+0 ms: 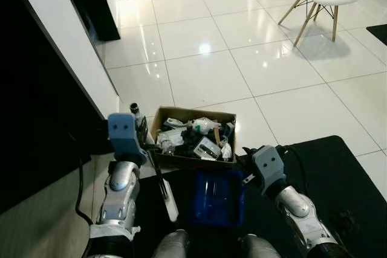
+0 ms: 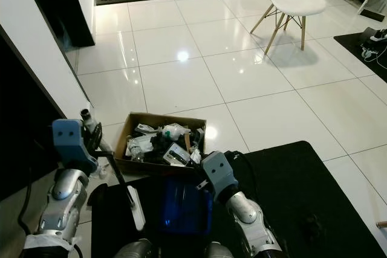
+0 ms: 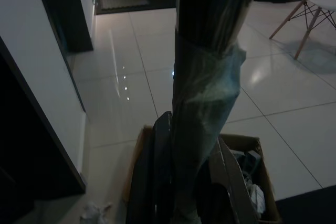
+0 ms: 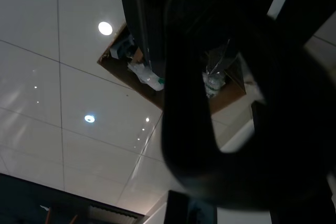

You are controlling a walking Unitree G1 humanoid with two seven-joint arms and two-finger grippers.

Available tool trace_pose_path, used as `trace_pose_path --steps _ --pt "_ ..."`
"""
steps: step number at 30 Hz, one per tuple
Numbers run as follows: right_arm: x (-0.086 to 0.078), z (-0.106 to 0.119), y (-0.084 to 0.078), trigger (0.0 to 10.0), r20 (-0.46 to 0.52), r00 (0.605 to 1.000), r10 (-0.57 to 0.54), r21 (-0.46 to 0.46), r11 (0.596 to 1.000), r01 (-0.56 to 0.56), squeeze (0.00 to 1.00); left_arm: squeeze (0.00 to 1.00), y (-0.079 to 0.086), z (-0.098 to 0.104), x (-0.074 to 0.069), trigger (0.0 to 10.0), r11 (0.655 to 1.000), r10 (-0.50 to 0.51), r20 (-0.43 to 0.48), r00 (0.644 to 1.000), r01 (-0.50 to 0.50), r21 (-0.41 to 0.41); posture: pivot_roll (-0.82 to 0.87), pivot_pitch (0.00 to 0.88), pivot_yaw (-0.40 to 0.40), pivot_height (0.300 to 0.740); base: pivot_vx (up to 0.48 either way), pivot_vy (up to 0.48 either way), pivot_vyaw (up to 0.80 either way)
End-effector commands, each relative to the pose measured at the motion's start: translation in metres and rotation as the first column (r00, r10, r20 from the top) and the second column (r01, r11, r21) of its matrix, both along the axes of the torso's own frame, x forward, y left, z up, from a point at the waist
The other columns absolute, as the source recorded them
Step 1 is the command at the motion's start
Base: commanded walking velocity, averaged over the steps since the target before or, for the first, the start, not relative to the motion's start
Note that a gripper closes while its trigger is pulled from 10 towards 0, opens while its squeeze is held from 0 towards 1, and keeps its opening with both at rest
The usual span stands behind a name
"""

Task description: Sweep floor

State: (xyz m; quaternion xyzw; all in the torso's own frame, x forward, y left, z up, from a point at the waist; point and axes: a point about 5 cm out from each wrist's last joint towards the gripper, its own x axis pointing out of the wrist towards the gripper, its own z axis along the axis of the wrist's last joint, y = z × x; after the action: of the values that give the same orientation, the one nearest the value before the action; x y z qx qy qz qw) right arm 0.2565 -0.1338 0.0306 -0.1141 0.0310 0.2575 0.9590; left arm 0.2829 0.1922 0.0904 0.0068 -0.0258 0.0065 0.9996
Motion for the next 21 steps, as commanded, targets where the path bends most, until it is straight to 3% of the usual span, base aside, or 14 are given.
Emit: trace_pose_path --steps 1,3,7,14,21 --pt "0.005 0.009 0.003 10.0 0.027 1.0 0.008 0.059 0.998 -0.009 0.0 0.0 0.008 0.007 0.003 10.0 1.0 0.006 0.038 0.999 -0.007 0.024 0.02 0.056 0.043 0.74 0.0 0.0 0.0" --pt "0.009 0.014 0.005 10.0 0.0 1.0 0.002 0.161 0.987 -0.002 0.0 0.0 0.013 0.008 0.007 10.0 0.999 0.015 0.048 0.999 -0.016 0.034 0.02 0.055 0.045 0.74 0.0 0.0 0.0" --pt "0.012 0.015 0.008 10.0 -0.023 1.0 0.019 0.206 0.979 -0.014 0.0 0.0 0.016 0.007 0.012 10.0 0.998 0.027 0.047 0.999 -0.03 0.053 0.01 0.052 0.05 0.74 0.0 0.0 0.0" --pt "0.012 0.012 0.013 10.0 -0.043 0.997 0.061 0.196 0.979 -0.051 0.0 0.0 0.019 -0.001 0.016 10.0 0.995 0.039 0.023 0.999 -0.041 0.088 0.01 0.05 0.048 0.74 0.0 0.0 0.0" --pt "0.012 0.006 0.011 10.0 -0.063 0.995 0.075 0.125 0.99 -0.066 0.0 0.0 0.019 -0.004 0.029 10.0 0.989 0.065 0.005 0.998 -0.065 0.134 -0.01 0.056 0.042 0.74 0.0 0.0 0.0"
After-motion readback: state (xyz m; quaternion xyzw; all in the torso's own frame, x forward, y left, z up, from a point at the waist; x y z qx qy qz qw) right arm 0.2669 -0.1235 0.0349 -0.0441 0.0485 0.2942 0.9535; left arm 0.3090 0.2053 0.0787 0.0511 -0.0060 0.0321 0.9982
